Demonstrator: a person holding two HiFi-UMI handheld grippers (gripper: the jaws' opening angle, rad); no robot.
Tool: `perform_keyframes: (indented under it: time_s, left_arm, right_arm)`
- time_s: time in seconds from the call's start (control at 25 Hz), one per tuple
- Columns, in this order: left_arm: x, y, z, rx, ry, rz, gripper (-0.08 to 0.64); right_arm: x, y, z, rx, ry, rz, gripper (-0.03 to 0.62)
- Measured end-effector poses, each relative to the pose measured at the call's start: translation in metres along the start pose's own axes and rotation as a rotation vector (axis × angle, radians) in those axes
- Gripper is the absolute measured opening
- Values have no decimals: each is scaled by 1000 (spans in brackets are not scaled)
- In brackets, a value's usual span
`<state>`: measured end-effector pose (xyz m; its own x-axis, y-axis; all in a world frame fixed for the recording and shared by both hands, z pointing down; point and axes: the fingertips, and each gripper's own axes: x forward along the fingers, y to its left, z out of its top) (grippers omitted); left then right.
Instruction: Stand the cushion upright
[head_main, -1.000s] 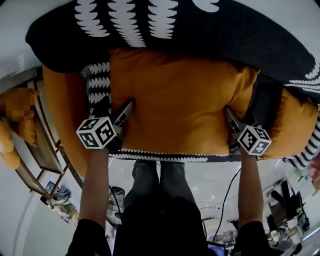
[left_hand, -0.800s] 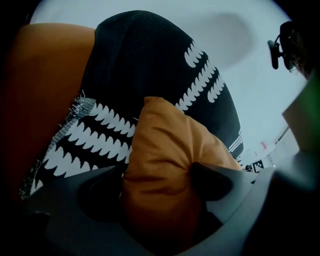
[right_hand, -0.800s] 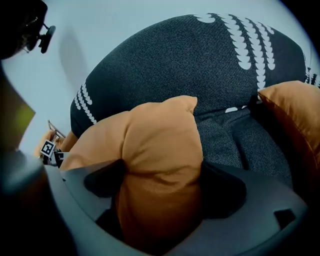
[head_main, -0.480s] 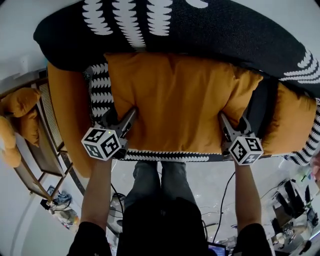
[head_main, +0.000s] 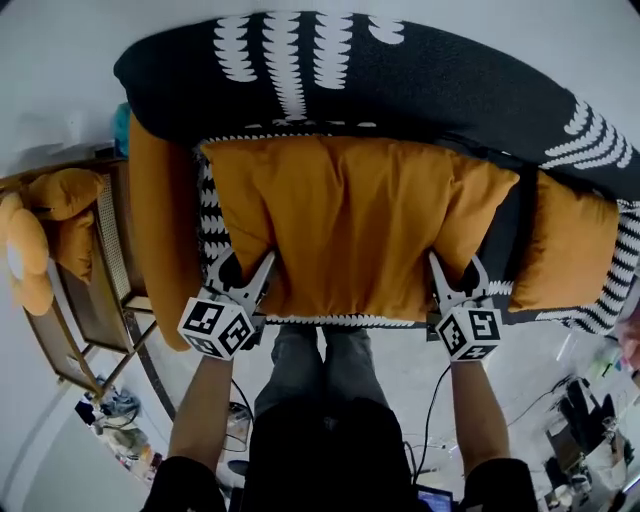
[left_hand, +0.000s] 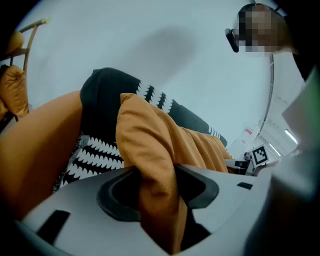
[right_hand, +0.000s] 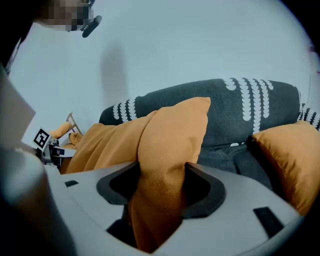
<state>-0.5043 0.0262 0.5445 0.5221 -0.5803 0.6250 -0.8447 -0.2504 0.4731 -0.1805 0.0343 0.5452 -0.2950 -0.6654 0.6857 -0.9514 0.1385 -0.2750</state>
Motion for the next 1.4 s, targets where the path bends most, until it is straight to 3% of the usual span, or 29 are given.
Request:
perform_keyframes:
  time_s: [0.44, 0.72, 0.88, 1.04, 1.12, 1.28, 1.4]
  left_arm:
    - [-30, -17, 154, 154, -304, 1, 241]
    - [-15, -4, 201, 219, -388, 28, 253]
    - [2, 5, 207, 237, -397, 42, 253]
    - [14, 27, 195, 204, -345, 94, 302]
    - [22, 41, 182, 178, -290, 146, 319]
    - [47, 74, 128, 106, -109, 279, 327]
    - [47, 79, 117, 97, -125, 293, 327]
  right_arm:
    - [-10, 28, 149, -100, -332, 23, 290]
    - [16, 27, 188, -96, -415, 23, 298]
    - [36, 19, 190, -96, -425, 8, 302]
    - [49, 10, 178, -90, -386, -26, 336]
    - [58, 4, 163, -73, -330, -67, 348]
    - [93, -11, 98, -4, -97, -145, 359]
    - [99, -8, 89, -15, -104, -160, 357]
